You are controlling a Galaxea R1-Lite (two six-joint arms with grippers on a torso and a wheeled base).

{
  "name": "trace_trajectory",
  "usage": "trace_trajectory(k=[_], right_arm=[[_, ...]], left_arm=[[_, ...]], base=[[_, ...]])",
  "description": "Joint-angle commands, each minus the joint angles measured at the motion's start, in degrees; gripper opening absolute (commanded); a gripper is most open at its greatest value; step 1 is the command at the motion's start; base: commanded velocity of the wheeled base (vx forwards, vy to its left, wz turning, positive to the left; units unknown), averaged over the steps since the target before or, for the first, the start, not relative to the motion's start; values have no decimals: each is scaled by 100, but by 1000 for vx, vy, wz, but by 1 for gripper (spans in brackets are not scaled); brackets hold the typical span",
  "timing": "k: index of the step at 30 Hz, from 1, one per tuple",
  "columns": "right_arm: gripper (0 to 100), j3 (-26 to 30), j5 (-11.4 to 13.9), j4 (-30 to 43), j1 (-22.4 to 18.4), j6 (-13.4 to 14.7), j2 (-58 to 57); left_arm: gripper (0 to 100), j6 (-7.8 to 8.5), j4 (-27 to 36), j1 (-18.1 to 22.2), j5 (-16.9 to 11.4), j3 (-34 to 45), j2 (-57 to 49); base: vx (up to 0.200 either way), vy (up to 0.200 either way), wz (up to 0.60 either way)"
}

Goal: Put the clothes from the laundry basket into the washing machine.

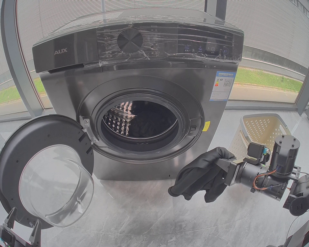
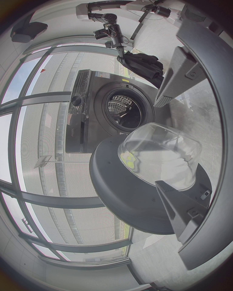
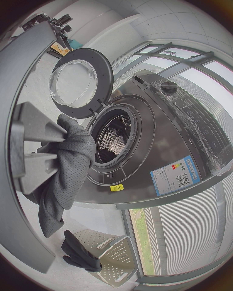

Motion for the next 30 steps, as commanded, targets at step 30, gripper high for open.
trace_trajectory(k=[30], right_arm=[[0,139,976,40,-296,-63,-442]], left_arm=[[100,-3,-1,-6,0,92,-101]], base=[[0,0,100]])
